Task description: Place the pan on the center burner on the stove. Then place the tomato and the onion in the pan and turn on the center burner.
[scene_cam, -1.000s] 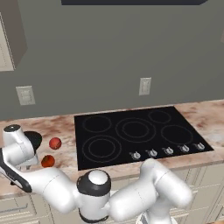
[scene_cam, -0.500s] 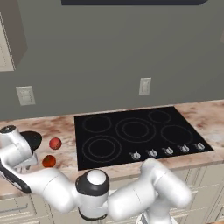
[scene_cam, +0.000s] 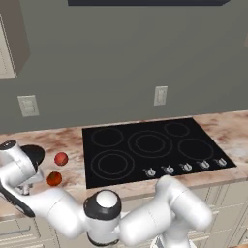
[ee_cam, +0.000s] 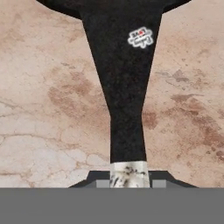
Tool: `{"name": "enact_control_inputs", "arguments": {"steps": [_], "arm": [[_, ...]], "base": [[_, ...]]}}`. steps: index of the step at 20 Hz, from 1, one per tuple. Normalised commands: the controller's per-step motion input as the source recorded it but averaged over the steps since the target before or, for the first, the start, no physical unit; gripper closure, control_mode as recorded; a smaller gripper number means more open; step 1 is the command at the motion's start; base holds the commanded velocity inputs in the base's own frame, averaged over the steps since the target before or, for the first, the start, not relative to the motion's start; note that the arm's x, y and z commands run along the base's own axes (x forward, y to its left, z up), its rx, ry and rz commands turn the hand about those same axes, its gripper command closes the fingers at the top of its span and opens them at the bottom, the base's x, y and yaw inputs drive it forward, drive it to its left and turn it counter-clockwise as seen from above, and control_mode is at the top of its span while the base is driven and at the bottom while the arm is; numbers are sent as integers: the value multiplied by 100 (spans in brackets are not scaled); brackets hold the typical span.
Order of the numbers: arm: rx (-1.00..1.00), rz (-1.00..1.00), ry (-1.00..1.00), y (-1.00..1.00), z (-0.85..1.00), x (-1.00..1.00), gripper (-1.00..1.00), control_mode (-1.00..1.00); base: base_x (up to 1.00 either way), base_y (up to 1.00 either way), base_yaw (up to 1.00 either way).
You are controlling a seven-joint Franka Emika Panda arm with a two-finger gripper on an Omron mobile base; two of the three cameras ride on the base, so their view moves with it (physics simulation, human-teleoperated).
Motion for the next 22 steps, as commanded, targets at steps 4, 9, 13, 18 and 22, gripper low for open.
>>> {"name": "enact_control_inputs", "arguments": {"steps": [4,9,13,18,22], "arm": [[13,0,-18,-36,-6,0,100,-100],[22,0,-17,-33,3,0,100,-100],[30,0,-5,-19,40,0,100,-100],[30,0,0,-4,88,0,100,-100],[8,-10,11,1,100,0,100,-100]], "base": [[0,0,0],[0,0,0],[0,0,0],[0,0,0],[0,0,0]]}}
